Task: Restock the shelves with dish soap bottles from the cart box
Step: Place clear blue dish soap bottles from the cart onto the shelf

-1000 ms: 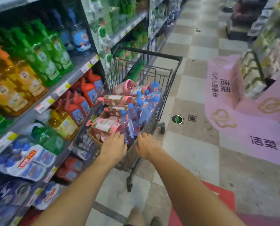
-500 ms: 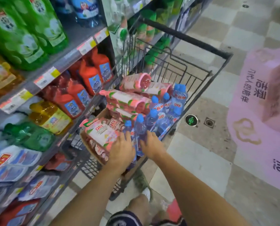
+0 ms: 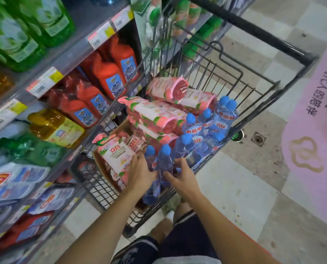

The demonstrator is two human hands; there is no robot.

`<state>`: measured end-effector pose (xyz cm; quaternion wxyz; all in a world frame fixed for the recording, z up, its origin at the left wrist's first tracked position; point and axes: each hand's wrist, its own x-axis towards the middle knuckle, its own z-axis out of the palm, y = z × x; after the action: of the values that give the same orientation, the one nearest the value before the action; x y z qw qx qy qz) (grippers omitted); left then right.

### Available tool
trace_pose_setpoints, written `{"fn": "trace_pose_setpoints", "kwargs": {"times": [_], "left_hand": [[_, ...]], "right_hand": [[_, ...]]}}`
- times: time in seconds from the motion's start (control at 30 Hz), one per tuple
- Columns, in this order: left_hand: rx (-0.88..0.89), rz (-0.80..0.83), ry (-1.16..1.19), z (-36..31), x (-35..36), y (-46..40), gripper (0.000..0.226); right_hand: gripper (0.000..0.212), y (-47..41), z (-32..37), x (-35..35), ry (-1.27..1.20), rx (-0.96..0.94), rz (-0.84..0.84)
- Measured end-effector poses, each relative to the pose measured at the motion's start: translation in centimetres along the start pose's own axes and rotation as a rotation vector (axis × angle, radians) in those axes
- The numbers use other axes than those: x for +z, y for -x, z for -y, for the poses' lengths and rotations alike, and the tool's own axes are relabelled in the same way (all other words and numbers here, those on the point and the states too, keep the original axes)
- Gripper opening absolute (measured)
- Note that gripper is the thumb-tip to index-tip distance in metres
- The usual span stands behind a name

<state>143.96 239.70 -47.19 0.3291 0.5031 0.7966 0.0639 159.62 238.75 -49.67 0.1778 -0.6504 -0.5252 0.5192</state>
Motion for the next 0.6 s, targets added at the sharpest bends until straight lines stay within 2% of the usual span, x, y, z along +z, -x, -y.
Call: {"fn": "trace_pose_setpoints", "kwargs": {"times": [0.13, 0.33, 0.4, 0.5, 0.6], "left_hand": [[-0.037, 0.028, 0.199, 1.7, -0.6, 0.9, 0.083], [-0.051, 0.061, 0.269, 3.5, -1.2, 1.9, 0.079], [-0.053, 0.016, 0.327, 3.5, -0.7, 2.5, 0.081], [-0.088, -0.062, 0.447, 3.6, 0.3, 3.5, 0.089], [-0.157, -0.129, 0.567, 3.7, 0.8, 4.3, 0.088]], "right_hand": [[0.039, -0.8, -0.1, -0.6, 0.044, -0.021, 0.059], [0.082, -3.5, 2.0, -2.5, 0.238, -0.151, 0.314], [0.075, -3.8, 2.3, -2.8, 0.290, -0.203, 0.379], [0.047, -4.4, 1.9, -2.5, 0.344, -0.249, 0.399], [0.058, -4.4, 1.4, -2.2, 0.314, -0.241, 0.448]]}}
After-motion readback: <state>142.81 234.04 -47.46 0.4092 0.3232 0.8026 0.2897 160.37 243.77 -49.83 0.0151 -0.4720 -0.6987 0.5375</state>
